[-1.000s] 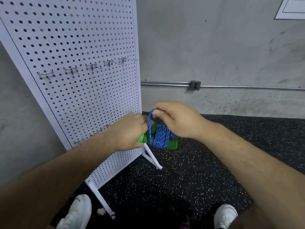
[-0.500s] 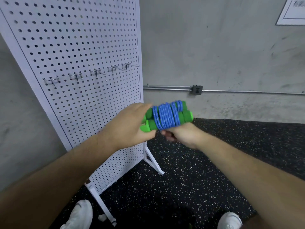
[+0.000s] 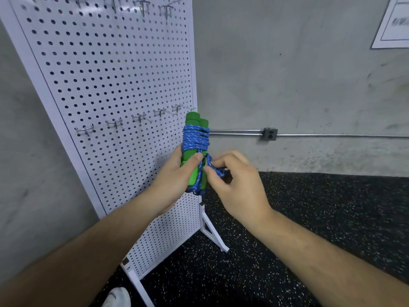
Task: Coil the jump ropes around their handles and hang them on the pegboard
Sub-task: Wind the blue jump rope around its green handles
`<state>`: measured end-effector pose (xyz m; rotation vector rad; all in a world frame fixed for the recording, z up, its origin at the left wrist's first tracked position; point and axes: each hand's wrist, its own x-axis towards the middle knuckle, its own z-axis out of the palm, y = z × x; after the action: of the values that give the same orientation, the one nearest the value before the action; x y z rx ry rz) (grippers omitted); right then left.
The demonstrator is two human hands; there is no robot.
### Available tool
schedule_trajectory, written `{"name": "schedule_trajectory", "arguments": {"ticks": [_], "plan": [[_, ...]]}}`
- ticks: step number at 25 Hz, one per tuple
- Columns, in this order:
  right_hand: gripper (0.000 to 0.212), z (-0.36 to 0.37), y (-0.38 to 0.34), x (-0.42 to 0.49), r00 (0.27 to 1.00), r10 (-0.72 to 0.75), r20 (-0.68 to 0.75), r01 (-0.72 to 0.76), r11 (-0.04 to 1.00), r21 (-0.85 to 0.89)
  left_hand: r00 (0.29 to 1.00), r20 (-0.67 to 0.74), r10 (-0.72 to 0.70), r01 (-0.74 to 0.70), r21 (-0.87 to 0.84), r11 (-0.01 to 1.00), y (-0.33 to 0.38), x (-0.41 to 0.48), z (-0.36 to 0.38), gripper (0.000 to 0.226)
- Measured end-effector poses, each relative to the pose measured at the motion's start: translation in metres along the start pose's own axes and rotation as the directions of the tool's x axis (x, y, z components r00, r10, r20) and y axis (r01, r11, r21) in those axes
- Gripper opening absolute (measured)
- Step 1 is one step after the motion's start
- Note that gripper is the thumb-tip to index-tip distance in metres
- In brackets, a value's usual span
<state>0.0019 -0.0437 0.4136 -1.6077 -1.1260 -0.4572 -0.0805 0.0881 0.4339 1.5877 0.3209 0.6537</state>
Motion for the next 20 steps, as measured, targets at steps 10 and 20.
{"name": "schedule_trajectory", "arguments": {"ticks": [10, 20], "plan": [[0.016, -0.013, -0.001, 0.008, 0.982, -0.113, 0.150, 0.083, 0.978, 0.190, 0.984, 0.168, 0.062, -0.055, -0.046, 0.997, 0.002, -0.005, 0.001, 0.046], [0.037, -0.026, 0.002, 0.018, 0.982, 0.091, 0.166, -0.125, 0.971, 0.205, 0.988, 0.155, 0.020, 0.004, -0.153, 0.988, 0.002, -0.001, -0.002, 0.067]]}}
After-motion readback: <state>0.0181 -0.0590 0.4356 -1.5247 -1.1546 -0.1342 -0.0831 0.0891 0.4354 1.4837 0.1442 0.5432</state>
